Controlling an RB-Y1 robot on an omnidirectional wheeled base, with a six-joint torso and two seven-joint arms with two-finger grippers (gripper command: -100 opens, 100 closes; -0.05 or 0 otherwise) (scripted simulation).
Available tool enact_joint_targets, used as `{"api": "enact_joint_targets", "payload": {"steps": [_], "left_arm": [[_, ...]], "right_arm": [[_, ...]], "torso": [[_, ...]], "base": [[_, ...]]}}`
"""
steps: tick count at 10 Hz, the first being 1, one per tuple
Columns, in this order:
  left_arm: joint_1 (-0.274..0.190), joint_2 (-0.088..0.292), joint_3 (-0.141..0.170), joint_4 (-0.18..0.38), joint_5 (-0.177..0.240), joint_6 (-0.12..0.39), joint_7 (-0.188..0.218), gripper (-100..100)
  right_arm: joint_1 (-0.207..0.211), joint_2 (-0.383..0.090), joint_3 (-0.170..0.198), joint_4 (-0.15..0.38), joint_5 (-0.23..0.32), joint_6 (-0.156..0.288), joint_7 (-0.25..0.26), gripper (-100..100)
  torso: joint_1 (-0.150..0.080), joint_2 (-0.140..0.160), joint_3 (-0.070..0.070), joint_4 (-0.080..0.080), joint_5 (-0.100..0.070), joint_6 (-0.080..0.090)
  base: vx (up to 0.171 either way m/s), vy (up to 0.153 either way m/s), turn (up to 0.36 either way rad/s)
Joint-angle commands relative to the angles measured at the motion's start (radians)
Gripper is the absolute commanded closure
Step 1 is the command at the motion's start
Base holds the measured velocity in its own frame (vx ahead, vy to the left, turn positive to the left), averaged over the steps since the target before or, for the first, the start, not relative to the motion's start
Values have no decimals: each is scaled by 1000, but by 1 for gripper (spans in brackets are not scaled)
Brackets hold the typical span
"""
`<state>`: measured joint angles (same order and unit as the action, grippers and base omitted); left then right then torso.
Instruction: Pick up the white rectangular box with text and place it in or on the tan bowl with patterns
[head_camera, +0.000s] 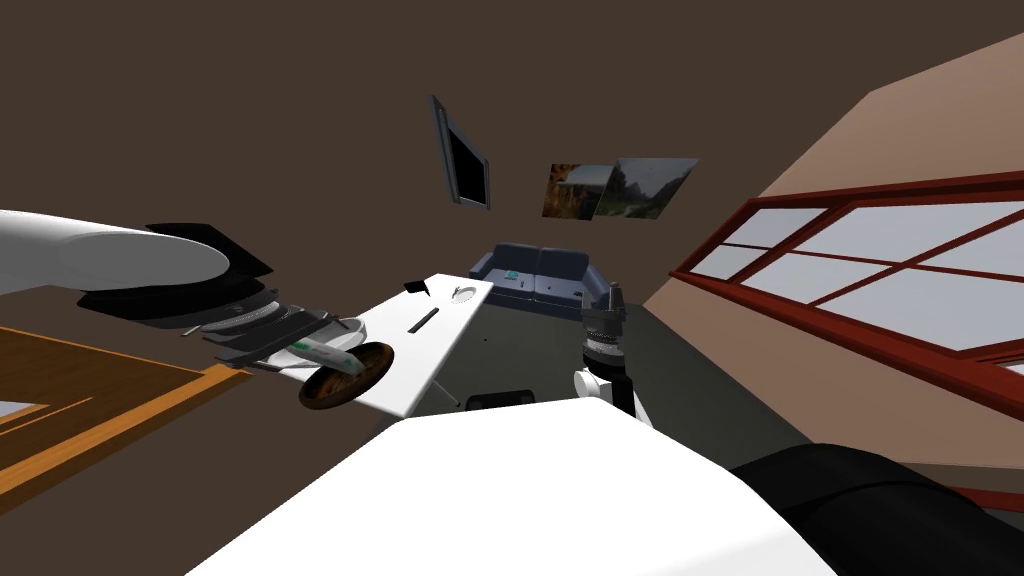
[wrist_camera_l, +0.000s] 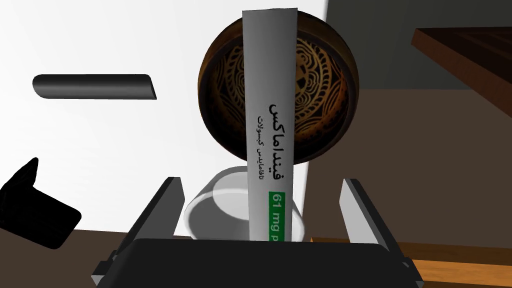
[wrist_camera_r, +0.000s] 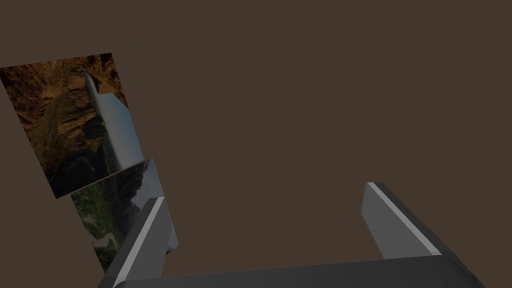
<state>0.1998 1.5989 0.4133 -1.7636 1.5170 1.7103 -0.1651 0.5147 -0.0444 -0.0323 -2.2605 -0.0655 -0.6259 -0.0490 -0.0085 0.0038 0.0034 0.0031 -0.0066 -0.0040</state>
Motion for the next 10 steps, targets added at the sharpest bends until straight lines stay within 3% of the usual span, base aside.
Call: {"api": "enact_joint_targets", "payload": {"steps": [1, 2, 3, 4, 7, 9, 10], "left_arm": [[0, 0, 0, 0, 0, 0, 0, -100], [0, 0, 0, 0, 0, 0, 0, -100], [0, 0, 0, 0, 0, 0, 0, 0], [-8, 21, 20, 31, 22, 28, -8, -100], [-23, 63, 60, 93, 65, 85, -25, -100], [-28, 68, 55, 99, 70, 81, -27, -100], [-27, 68, 58, 100, 70, 86, -27, 0]], "right_arm": [[0, 0, 0, 0, 0, 0, 0, 0], [0, 0, 0, 0, 0, 0, 0, 0], [0, 0, 0, 0, 0, 0, 0, 0], [0, 0, 0, 0, 0, 0, 0, 0], [0, 0, 0, 0, 0, 0, 0, 0], [0, 0, 0, 0, 0, 0, 0, 0], [0, 0, 0, 0, 0, 0, 0, 0]], "torso": [[0, 0, 0, 0, 0, 0], [0, 0, 0, 0, 0, 0], [0, 0, 0, 0, 0, 0], [0, 0, 0, 0, 0, 0], [-1, -1, 0, 0, 0, 0], [1, 0, 0, 0, 0, 0], [1, 0, 0, 0, 0, 0]], "base": [[0, 0, 0], [0, 0, 0], [0, 0, 0], [0, -3, -42], [2, -3, -58], [-3, 19, -29], [0, 0, 0]]}}
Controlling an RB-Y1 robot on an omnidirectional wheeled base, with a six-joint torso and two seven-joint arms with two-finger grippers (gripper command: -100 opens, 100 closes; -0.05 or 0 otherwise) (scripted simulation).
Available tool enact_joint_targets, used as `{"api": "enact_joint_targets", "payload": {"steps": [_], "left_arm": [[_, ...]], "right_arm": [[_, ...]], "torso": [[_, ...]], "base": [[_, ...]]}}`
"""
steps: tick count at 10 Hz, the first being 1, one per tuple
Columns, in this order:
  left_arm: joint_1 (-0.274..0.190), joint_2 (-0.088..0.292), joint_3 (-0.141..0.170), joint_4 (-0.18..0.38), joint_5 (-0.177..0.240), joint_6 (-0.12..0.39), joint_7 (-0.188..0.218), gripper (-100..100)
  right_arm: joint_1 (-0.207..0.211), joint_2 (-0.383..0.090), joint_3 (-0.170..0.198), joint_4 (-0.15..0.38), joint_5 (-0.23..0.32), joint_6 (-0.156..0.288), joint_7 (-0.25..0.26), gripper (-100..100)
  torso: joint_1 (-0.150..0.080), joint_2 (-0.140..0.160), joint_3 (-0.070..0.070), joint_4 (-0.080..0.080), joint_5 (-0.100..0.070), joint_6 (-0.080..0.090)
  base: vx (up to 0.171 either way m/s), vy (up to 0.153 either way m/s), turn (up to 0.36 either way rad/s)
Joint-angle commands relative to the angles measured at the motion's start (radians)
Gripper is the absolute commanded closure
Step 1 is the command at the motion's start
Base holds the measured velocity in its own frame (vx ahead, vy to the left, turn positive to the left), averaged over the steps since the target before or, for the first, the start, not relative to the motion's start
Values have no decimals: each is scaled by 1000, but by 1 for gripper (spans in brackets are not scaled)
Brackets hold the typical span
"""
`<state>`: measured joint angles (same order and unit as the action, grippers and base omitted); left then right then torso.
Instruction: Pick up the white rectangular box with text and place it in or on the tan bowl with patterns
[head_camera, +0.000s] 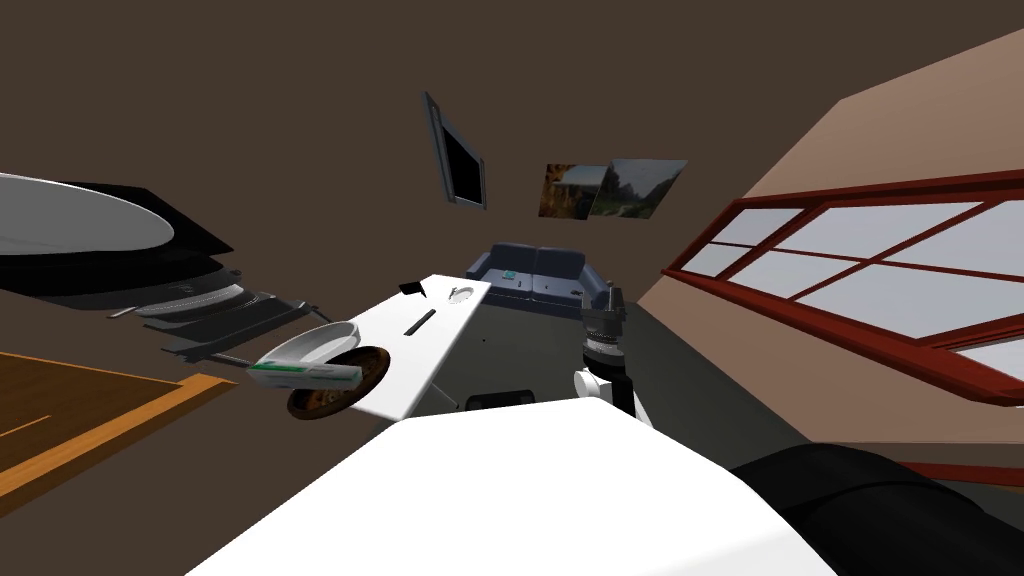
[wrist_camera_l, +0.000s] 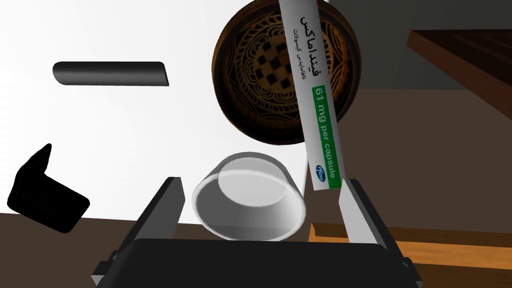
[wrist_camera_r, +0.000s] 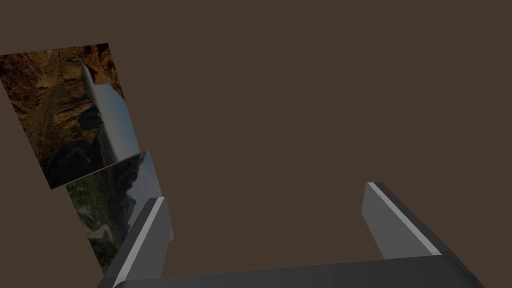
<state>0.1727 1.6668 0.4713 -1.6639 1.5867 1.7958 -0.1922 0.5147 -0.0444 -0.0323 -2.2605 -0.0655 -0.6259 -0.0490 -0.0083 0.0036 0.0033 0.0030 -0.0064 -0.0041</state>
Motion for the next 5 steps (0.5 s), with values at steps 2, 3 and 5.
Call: {"api": "enact_joint_targets", "payload": {"steps": [2, 3, 5], "left_arm": [[0, 0, 0, 0, 0, 0, 0, 0], [0, 0, 0, 0, 0, 0, 0, 0], [0, 0, 0, 0, 0, 0, 0, 0]], "right_arm": [[0, 0, 0, 0, 0, 0, 0, 0], [0, 0, 0, 0, 0, 0, 0, 0], [0, 0, 0, 0, 0, 0, 0, 0]], "torso": [[0, 0, 0, 0, 0, 0], [0, 0, 0, 0, 0, 0], [0, 0, 0, 0, 0, 0]], "base": [[0, 0, 0], [0, 0, 0], [0, 0, 0]]}}
